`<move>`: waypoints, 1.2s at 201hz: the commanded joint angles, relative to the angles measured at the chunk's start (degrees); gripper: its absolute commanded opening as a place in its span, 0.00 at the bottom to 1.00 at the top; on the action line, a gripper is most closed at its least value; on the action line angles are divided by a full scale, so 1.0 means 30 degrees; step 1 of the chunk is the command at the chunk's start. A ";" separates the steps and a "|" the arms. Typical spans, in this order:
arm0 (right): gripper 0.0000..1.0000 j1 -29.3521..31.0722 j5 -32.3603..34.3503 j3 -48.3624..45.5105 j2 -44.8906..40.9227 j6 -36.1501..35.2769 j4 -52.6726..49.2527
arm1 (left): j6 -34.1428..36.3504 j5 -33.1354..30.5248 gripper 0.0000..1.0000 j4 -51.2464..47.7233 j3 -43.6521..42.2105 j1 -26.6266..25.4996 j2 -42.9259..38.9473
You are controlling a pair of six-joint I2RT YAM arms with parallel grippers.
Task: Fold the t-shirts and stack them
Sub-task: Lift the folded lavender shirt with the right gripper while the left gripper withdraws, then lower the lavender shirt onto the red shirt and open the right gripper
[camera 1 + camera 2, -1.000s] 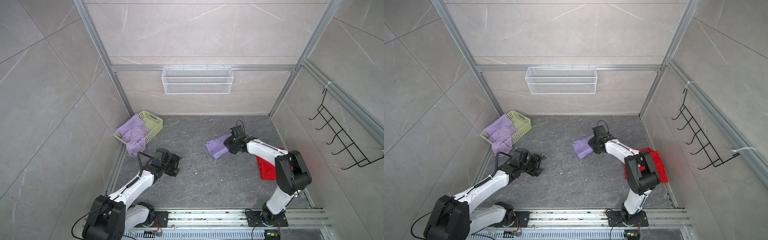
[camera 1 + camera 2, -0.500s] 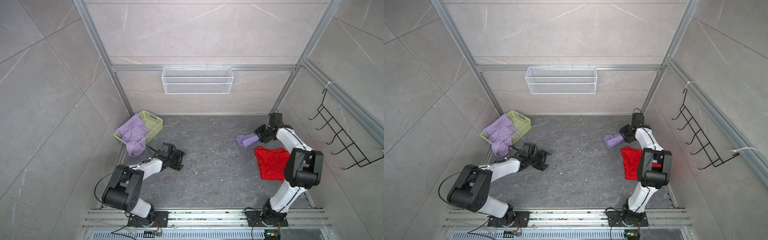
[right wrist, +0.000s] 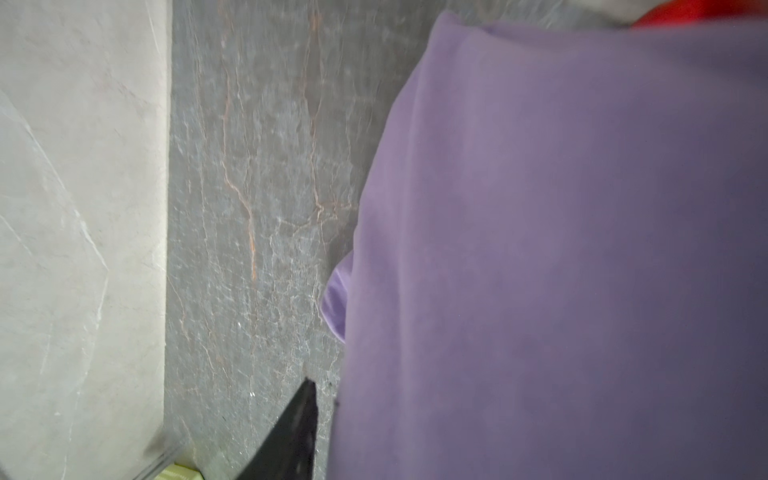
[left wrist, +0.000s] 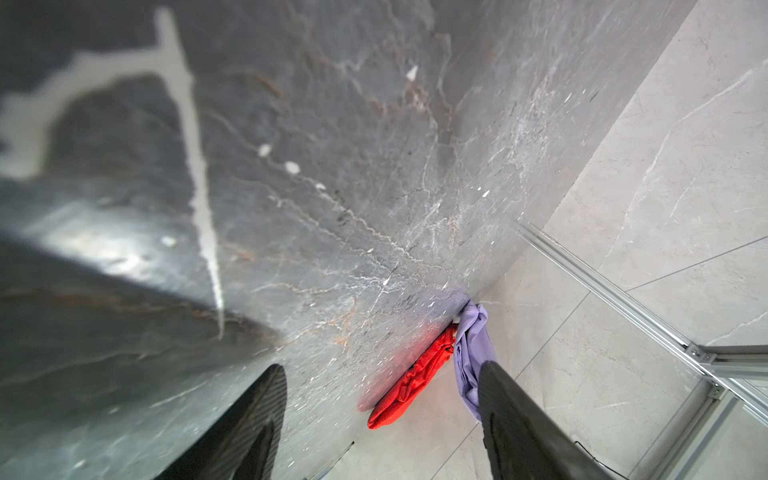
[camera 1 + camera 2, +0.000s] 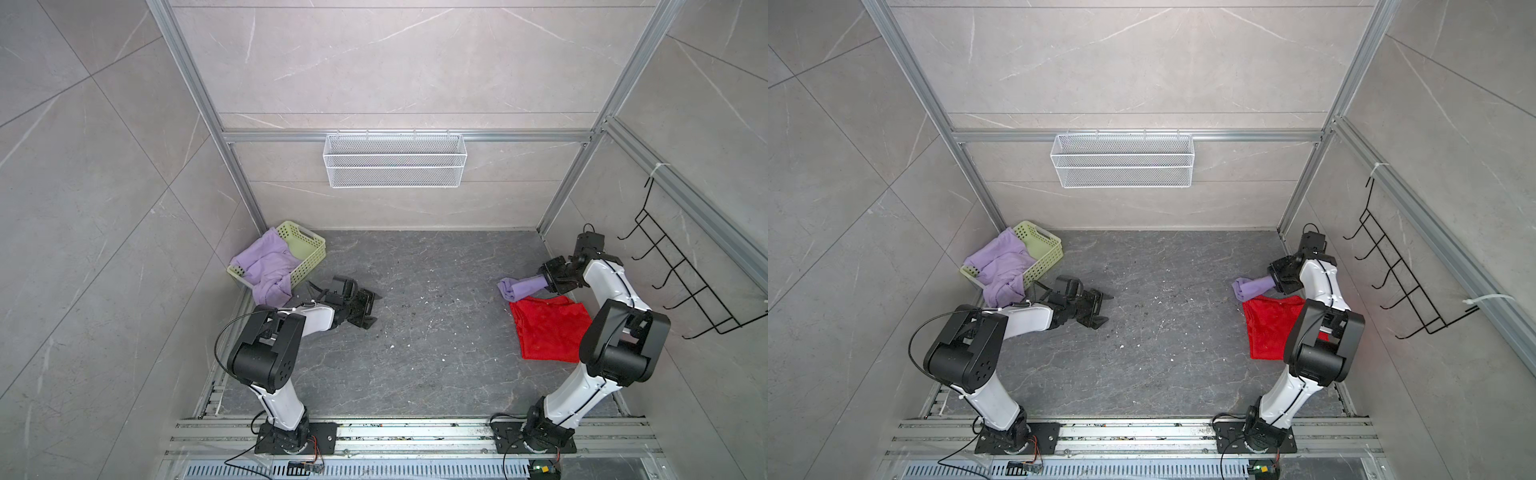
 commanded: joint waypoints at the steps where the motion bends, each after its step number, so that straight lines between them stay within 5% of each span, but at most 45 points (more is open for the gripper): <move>1: 0.01 -0.0461 0.0248 0.0770 -0.1035 -0.0895 -0.0695 | -0.0065 0.0485 0.75 0.0295 0.0327 -0.0149 0.0167; 118: 0.01 -0.1478 0.0348 0.2830 -0.0462 -0.3438 -0.3297 | -0.0259 0.0309 0.75 0.0733 -0.0639 -0.0442 -0.0122; 241: 0.01 -0.2601 0.0329 -0.0425 -0.2763 -0.5343 -0.3538 | -0.0651 0.0347 0.75 0.1693 -0.0970 -0.0758 0.0263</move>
